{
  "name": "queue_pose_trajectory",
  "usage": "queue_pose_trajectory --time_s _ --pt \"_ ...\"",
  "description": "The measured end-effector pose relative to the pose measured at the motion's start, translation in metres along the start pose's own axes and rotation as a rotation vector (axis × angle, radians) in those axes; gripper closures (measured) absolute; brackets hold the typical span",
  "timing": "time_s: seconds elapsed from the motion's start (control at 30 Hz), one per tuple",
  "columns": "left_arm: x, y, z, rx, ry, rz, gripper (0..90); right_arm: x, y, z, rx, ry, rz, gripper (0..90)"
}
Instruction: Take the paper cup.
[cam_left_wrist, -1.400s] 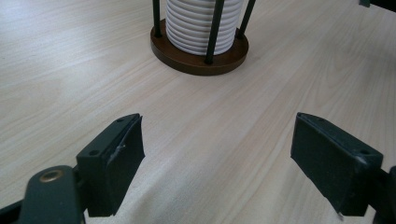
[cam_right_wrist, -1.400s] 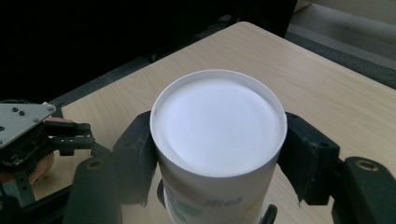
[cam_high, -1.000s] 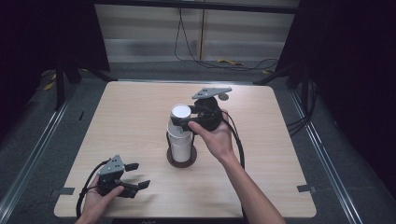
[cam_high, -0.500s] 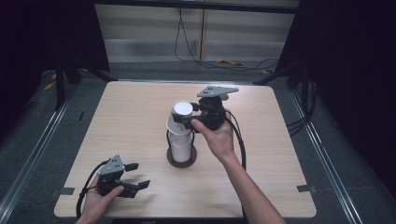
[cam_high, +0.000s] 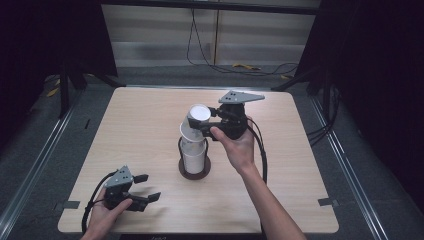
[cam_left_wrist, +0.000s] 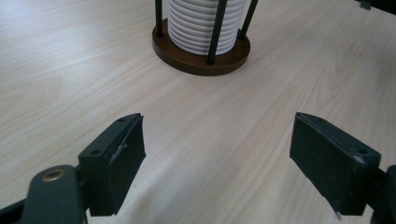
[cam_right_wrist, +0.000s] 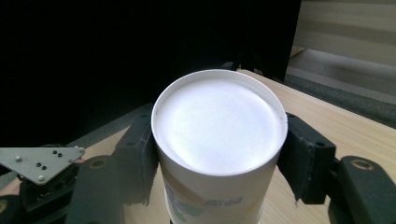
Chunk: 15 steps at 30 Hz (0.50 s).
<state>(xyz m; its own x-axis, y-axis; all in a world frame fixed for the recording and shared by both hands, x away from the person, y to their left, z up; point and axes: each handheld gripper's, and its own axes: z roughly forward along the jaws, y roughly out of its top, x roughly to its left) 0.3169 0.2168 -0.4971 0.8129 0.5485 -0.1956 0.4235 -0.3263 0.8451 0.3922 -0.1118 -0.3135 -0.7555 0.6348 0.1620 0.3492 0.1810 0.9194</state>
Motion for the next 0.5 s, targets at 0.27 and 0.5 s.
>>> queue_pose_trajectory --time_s 0.27,0.5 --pt "0.000 0.000 0.000 0.000 -0.012 0.000 18.0 -0.002 0.002 -0.008 -0.009 0.009 0.010 35.9" --pt "0.000 0.003 -0.002 -0.008 -0.030 -0.009 18.0 -0.001 0.002 -0.014 -0.005 0.010 0.008 35.9"
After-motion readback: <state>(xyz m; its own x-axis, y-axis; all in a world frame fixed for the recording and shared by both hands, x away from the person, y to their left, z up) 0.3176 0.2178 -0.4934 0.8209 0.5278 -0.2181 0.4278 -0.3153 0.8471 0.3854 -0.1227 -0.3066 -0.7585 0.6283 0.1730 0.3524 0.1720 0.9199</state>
